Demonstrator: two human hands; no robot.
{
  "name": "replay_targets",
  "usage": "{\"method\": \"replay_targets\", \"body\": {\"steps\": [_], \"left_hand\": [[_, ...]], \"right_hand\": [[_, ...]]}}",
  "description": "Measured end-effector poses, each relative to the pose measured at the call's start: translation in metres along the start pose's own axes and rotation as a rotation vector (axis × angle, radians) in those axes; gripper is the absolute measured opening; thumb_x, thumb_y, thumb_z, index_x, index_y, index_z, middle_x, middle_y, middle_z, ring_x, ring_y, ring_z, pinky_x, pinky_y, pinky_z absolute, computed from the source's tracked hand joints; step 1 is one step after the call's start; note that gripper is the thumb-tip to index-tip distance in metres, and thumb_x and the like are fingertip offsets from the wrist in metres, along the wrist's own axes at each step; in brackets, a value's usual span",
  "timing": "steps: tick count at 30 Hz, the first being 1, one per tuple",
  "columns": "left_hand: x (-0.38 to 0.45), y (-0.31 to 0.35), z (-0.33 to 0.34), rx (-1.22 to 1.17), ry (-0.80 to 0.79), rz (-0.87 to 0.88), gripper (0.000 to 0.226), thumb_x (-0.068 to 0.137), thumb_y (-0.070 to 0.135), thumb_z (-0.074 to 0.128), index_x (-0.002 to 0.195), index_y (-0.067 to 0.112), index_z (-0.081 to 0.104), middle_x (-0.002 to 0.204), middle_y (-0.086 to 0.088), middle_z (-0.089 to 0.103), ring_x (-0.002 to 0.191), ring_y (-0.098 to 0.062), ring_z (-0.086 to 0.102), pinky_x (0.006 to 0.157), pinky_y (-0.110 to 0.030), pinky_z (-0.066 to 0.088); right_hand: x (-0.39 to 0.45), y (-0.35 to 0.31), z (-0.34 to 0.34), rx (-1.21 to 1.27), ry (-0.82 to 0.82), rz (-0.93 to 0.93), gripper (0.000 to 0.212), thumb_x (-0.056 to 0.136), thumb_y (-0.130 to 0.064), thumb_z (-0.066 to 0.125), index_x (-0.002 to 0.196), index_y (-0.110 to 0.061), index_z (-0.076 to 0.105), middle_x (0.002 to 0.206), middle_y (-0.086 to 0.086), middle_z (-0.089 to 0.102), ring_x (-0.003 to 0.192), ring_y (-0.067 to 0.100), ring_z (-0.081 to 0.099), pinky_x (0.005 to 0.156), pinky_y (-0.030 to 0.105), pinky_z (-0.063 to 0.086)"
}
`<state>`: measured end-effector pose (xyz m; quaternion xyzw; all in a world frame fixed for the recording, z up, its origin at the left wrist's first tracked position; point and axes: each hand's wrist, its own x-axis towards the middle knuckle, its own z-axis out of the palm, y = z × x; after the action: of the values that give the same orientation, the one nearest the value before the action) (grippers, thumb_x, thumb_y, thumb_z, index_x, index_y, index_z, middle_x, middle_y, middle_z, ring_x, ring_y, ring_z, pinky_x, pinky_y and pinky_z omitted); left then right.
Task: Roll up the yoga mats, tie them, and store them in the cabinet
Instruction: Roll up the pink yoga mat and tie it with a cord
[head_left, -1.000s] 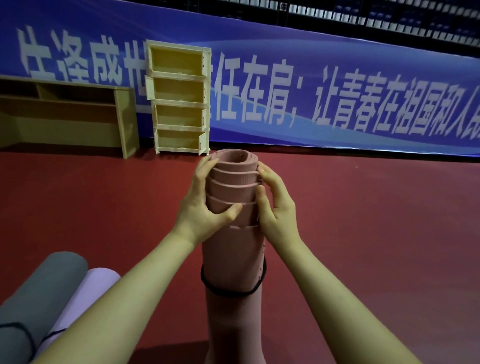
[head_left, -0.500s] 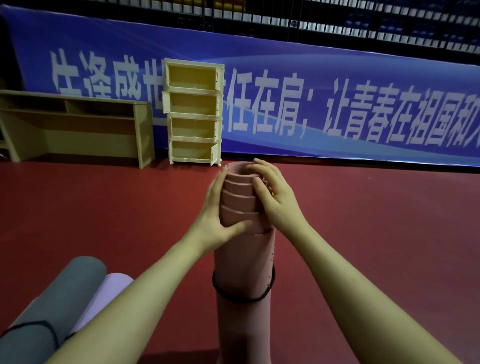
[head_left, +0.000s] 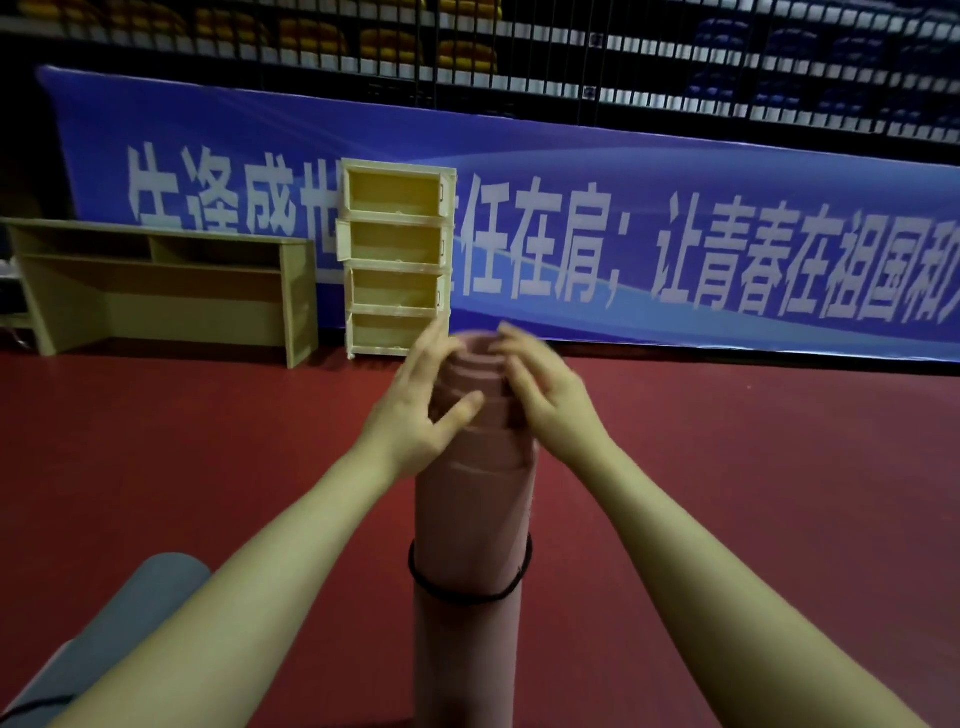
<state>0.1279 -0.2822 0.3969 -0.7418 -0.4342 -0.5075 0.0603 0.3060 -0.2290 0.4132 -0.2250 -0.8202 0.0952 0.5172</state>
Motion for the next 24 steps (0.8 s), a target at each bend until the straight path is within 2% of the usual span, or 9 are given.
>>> {"method": "replay_targets", "body": {"steps": [2,5,9,11,14,16,20,22,24], "left_hand": [[-0.016,-0.013,0.004,0.107,-0.061,-0.070,0.064,0.084,0.057,0.040,0.141,0.027,0.035,0.155,0.015,0.020,0.139,-0.011,0.029,0.108,-0.042,0.036],[-0.020,-0.012,0.008,0.111,-0.041,-0.068,0.067,0.083,0.057,0.041,0.141,0.023,0.037,0.151,0.009,0.029,0.135,-0.011,0.035,0.105,-0.042,0.040],[-0.015,-0.013,0.011,-0.077,-0.131,-0.245,0.080,0.069,0.063,0.056,0.140,0.045,0.026,0.158,0.004,0.009,0.135,0.003,0.017,0.109,-0.031,0.029],[-0.020,-0.015,0.017,-0.168,-0.162,-0.239,0.093,0.067,0.053,0.073,0.141,0.047,0.018,0.156,0.004,0.015,0.138,-0.001,0.019,0.114,-0.033,0.027],[-0.020,-0.008,0.022,-0.195,-0.110,-0.226,0.093,0.070,0.034,0.082,0.141,0.047,0.023,0.151,0.008,0.031,0.133,-0.007,0.037,0.111,-0.037,0.035],[-0.014,-0.001,0.018,-0.205,-0.070,-0.217,0.090,0.070,0.032,0.083,0.137,0.052,0.027,0.148,0.008,0.037,0.130,-0.009,0.042,0.107,-0.038,0.039],[0.005,0.011,0.004,-0.074,0.036,-0.204,0.089,0.058,0.064,0.071,0.134,0.059,0.025,0.144,0.016,0.039,0.126,-0.007,0.045,0.098,-0.037,0.045],[0.000,0.006,0.004,0.026,0.019,-0.186,0.081,0.061,0.071,0.059,0.133,0.058,0.022,0.150,0.021,0.026,0.131,-0.007,0.039,0.096,-0.039,0.043],[-0.014,-0.008,0.010,0.067,-0.040,-0.159,0.067,0.070,0.068,0.050,0.130,0.052,0.026,0.155,0.022,0.015,0.137,-0.009,0.033,0.101,-0.047,0.041]], "right_hand": [[-0.021,0.012,0.012,-0.056,-0.050,0.024,0.046,0.094,-0.039,0.040,0.128,-0.014,0.060,0.140,-0.005,0.050,0.130,0.007,0.043,0.111,0.030,0.033],[-0.023,0.012,0.014,-0.109,0.002,0.013,0.043,0.095,-0.039,0.041,0.126,-0.016,0.061,0.138,-0.004,0.053,0.127,0.008,0.047,0.107,0.031,0.037],[-0.019,0.009,0.015,-0.025,-0.049,0.072,0.038,0.094,-0.029,0.047,0.127,-0.013,0.057,0.142,-0.001,0.046,0.124,-0.006,0.039,0.098,0.004,0.028],[-0.025,0.013,0.019,0.017,-0.025,0.113,0.039,0.093,-0.028,0.048,0.129,-0.015,0.054,0.145,-0.003,0.040,0.127,-0.008,0.033,0.098,0.000,0.023],[-0.026,0.016,0.017,0.022,0.055,0.106,0.036,0.091,-0.024,0.052,0.124,-0.010,0.057,0.141,0.005,0.046,0.128,0.005,0.041,0.103,0.009,0.030],[-0.021,0.012,0.012,0.021,0.121,0.060,0.034,0.091,-0.022,0.054,0.121,-0.007,0.059,0.135,0.010,0.052,0.126,0.011,0.046,0.104,0.017,0.036],[-0.003,-0.002,0.004,0.184,0.223,0.047,0.030,0.093,-0.020,0.053,0.123,-0.022,0.056,0.133,0.001,0.053,0.128,0.012,0.048,0.107,0.026,0.039],[-0.004,0.000,0.004,0.193,0.157,0.076,0.032,0.094,-0.018,0.051,0.125,-0.024,0.055,0.137,0.001,0.051,0.129,0.009,0.046,0.107,0.022,0.037],[-0.018,0.010,0.009,0.177,-0.001,0.160,0.035,0.096,-0.019,0.049,0.131,-0.023,0.054,0.144,-0.002,0.045,0.131,0.000,0.040,0.107,0.021,0.034]]}}
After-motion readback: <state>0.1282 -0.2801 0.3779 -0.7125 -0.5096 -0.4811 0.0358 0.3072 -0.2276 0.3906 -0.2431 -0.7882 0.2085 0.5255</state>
